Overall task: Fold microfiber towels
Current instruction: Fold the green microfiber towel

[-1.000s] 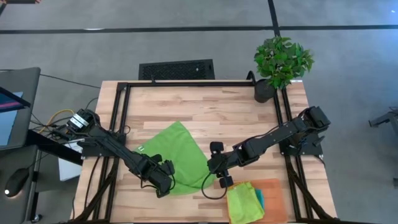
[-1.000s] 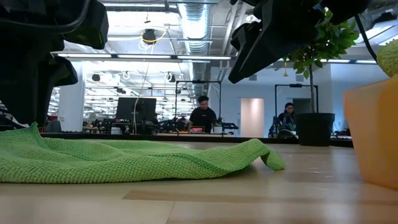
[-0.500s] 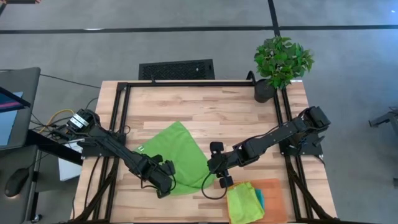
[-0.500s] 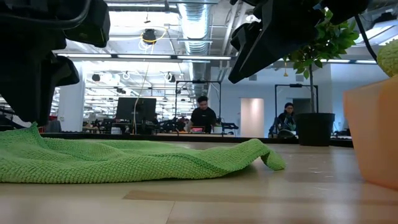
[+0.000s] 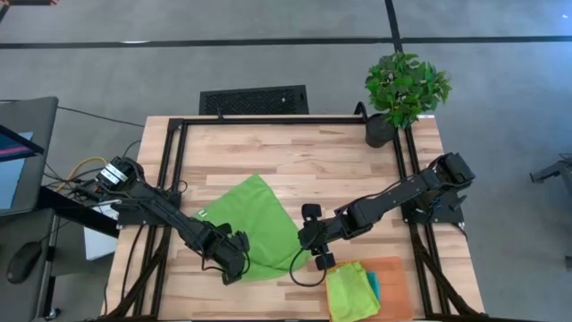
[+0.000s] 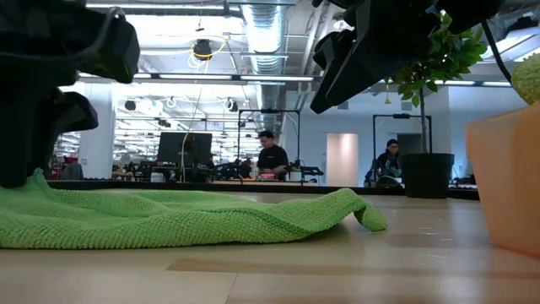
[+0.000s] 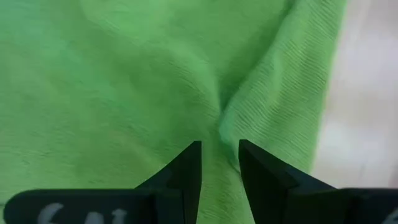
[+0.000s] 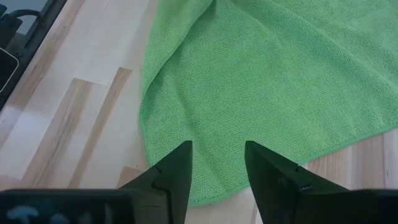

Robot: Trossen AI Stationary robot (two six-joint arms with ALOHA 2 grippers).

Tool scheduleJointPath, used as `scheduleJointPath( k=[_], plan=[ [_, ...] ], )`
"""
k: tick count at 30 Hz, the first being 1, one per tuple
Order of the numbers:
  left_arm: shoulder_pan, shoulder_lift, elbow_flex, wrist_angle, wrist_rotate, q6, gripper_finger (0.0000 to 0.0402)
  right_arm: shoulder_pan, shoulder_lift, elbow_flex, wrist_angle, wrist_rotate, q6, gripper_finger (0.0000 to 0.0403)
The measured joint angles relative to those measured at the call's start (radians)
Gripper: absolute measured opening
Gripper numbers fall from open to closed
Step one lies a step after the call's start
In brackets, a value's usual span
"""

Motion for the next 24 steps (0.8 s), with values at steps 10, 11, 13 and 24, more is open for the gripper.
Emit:
scheduleJointPath(
  k=[10,11,13,24],
  plan=[
    [0.001,0.0,0.006,0.01,0.025,-0.005,0.006,0.0,0.0,0.0,0.001,0.0,0.0,0.0172],
    [0.001,0.0,0.006,0.013,0.009,0.0,0.0056,0.0,0.0,0.0,0.001,0.0,0.0,0.0172],
    [0.001,0.0,0.006,0.029,-0.014,0.009,0.005,0.0,0.0,0.0,0.001,0.0,0.0,0.0173],
    [0.002,0.0,0.007,0.045,0.01,0.043,0.0039,0.0,0.0,0.0,0.001,0.0,0.0,0.0171]
  ],
)
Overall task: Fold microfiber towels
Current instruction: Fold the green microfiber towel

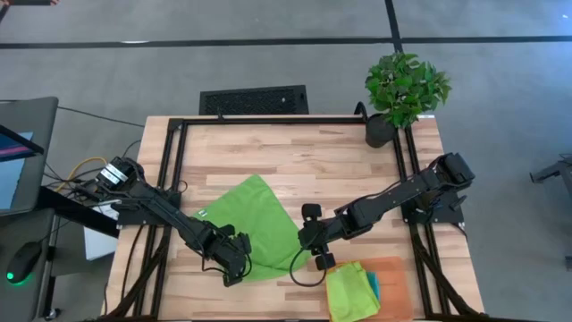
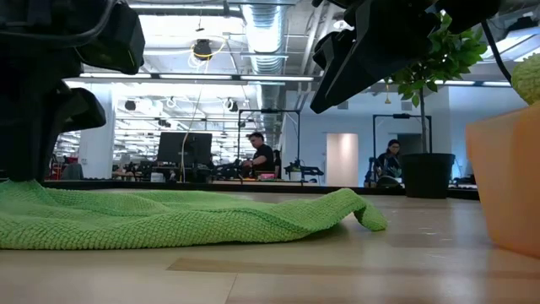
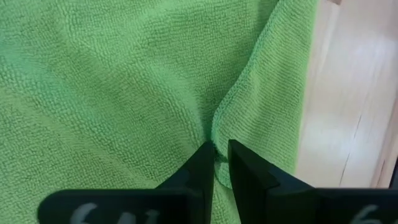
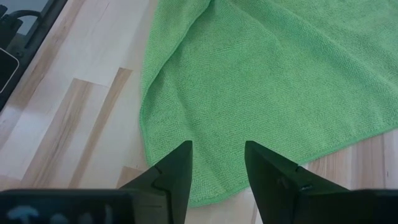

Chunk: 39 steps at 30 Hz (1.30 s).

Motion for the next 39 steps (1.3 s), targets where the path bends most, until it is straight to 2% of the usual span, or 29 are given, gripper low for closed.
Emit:
scheduleJointPath(
  k=[5,12,16,26,30,35,39],
  plan=[
    [0.0,0.0,0.0,0.001,-0.014,0.002,0.0005,0.0,0.0,0.0,0.0,0.0,0.0,0.0169],
    [-0.017,-0.007,0.002,0.002,-0.021,-0.023,0.0002,0.0,0.0,0.0,0.0,0.0,-0.001,0.0168],
    [-0.032,-0.01,0.046,-0.015,-0.038,-0.027,0.0001,0.001,0.0,0.0,0.003,0.0,-0.038,0.0169],
    [-0.054,-0.01,0.248,-0.273,-0.281,-0.023,0.0,0.004,0.004,0.0,0.07,0.0,-0.153,0.0164],
    [-0.054,-0.011,0.325,-0.341,-0.37,-0.021,0.0,0.014,0.057,-0.001,0.143,-0.001,-0.23,0.0162],
    [-0.054,-0.011,0.377,-0.362,-0.411,0.002,0.0,0.024,0.167,0.002,0.265,0.004,-0.316,0.0158],
    [-0.054,-0.011,0.386,-0.365,-0.412,0.003,0.0,0.029,0.206,0.018,0.331,0.005,-0.309,0.0152]
  ],
)
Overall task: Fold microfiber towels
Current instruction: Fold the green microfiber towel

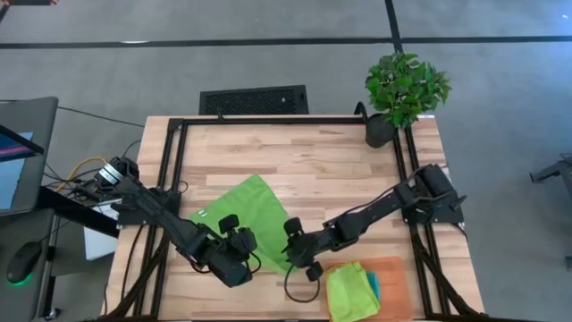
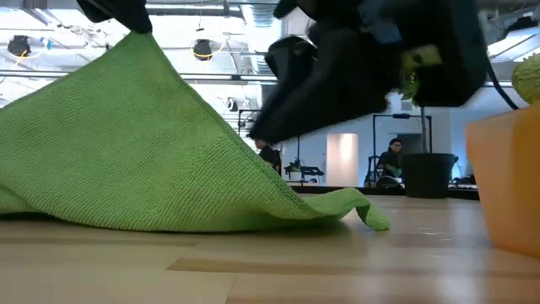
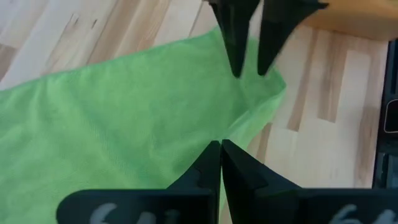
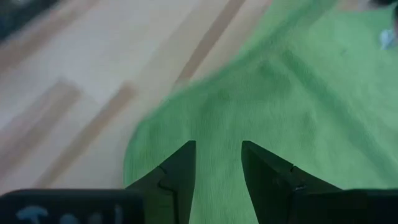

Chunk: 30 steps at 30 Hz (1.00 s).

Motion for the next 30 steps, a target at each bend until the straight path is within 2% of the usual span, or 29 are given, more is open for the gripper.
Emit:
scheduleJointPath(
  k=[11,15,21,30],
  plan=[
    [0.001,0.0,0.0,-0.041,-0.048,-0.012,0.0,0.02,0.009,0.001,0.11,-0.005,0.101,0.0143],
    [0.001,0.001,0.0,-0.043,-0.065,-0.012,0.0,0.019,0.038,-0.001,0.136,0.049,0.162,0.0142],
    [0.001,0.001,0.0,-0.043,-0.079,-0.005,0.0,0.018,0.077,-0.004,0.135,0.05,0.17,0.0136],
    [0.002,0.001,0.0,-0.072,-0.087,0.0,0.0,0.026,0.05,0.001,0.165,0.048,0.179,0.0135]
  ],
)
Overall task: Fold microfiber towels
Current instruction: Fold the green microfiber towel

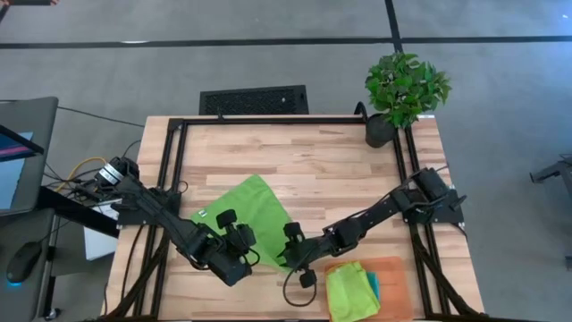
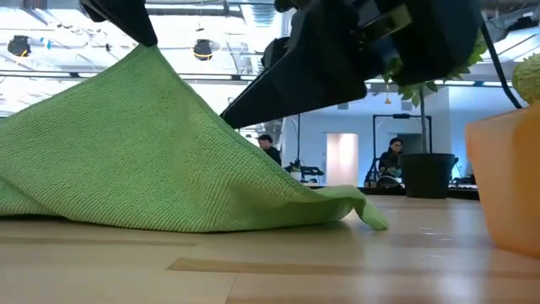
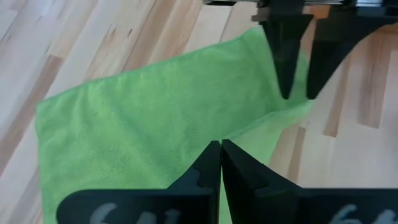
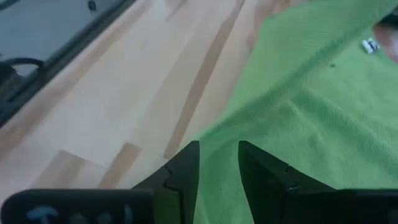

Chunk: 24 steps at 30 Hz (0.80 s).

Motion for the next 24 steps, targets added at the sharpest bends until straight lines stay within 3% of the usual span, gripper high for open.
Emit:
scheduleJointPath(
  k=[7,13,17,24],
  plan=[
    [0.001,0.0,0.0,-0.009,0.0,-0.001,0.0,-0.011,0.002,-0.001,0.07,-0.059,0.103,0.0134],
    [0.004,0.0,0.0,-0.008,-0.002,-0.002,0.0,-0.015,0.004,-0.001,0.098,-0.044,0.112,0.0132],
    [0.004,0.0,0.0,-0.007,-0.002,-0.002,0.0,-0.014,0.004,-0.001,0.081,0.029,0.107,0.0131],
    [0.004,0.0,0.0,-0.005,-0.002,-0.002,0.0,-0.015,0.004,-0.002,0.069,0.034,0.117,0.0125]
  ],
)
